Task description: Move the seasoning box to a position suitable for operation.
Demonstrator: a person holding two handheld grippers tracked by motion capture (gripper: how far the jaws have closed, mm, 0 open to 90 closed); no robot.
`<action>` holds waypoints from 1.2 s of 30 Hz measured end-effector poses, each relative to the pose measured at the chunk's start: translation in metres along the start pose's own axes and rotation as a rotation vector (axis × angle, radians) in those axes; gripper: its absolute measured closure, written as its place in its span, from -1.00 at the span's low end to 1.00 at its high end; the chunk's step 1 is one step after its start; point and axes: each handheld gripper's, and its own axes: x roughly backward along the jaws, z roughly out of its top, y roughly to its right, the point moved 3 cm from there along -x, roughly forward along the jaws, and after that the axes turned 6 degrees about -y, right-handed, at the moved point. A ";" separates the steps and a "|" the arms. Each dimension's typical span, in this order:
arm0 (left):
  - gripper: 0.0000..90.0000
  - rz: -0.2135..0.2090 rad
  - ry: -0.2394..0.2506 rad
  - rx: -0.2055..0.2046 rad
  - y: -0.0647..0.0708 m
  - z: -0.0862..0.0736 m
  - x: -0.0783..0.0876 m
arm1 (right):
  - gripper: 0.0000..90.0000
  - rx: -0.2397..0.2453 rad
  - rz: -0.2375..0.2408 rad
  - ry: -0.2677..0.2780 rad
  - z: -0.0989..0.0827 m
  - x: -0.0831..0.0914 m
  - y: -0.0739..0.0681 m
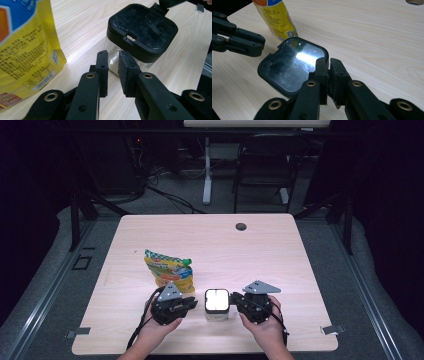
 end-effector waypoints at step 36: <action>1.00 -0.078 -0.026 -0.041 0.018 0.001 -0.009 | 0.92 -0.011 -0.002 0.040 -0.004 0.000 0.000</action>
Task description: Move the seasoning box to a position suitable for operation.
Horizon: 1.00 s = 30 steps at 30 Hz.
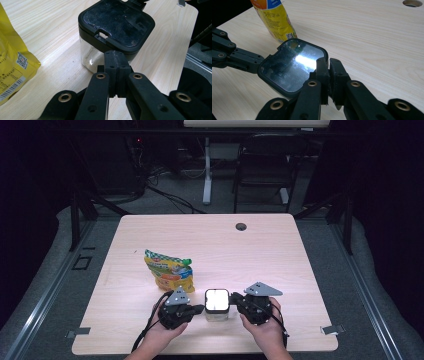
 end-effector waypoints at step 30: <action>1.00 -0.004 0.013 -0.008 0.002 0.004 0.001 | 0.79 -0.010 0.025 0.008 -0.002 0.000 0.003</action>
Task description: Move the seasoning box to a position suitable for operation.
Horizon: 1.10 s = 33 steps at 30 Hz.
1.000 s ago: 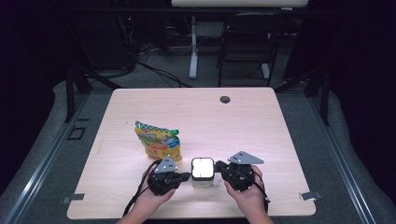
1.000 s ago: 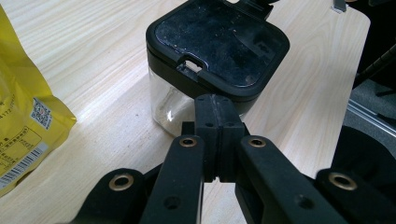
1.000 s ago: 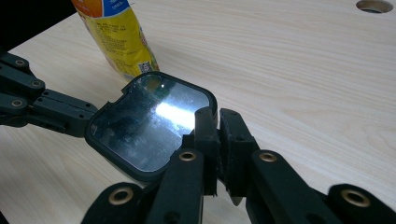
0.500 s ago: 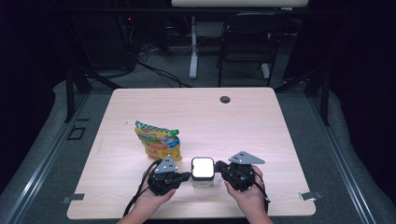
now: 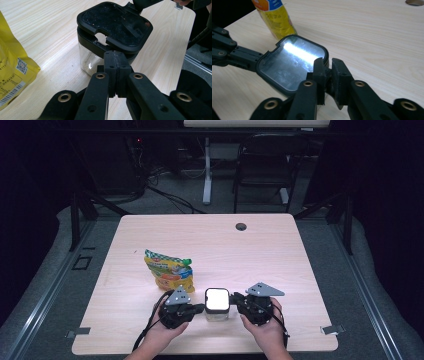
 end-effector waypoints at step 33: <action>0.98 -0.010 0.049 -0.026 0.004 0.019 0.004 | 0.10 0.275 -0.045 -0.002 -0.018 0.007 -0.035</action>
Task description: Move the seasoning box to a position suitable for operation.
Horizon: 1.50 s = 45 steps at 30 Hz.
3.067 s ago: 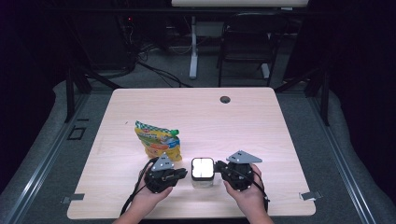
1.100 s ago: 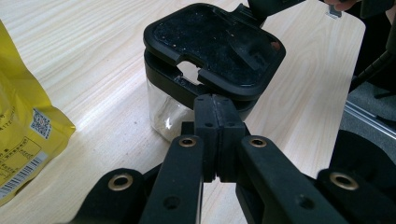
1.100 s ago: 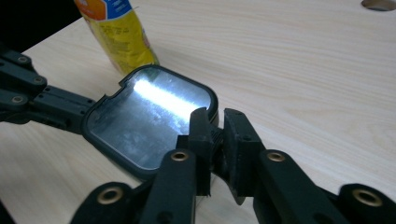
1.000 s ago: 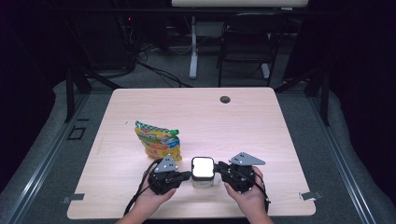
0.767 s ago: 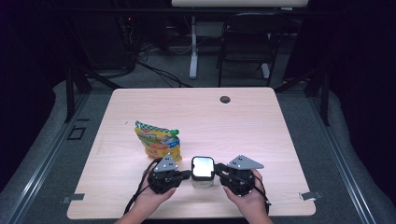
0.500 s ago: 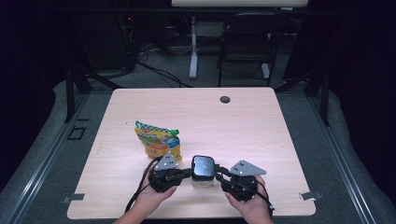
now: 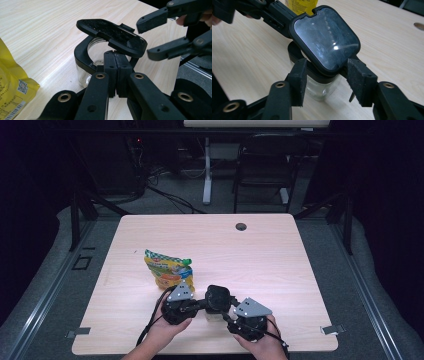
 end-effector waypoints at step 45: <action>1.00 -0.003 -0.022 -0.023 0.000 -0.003 -0.007 | 0.43 -0.039 -0.053 0.095 0.002 0.010 0.005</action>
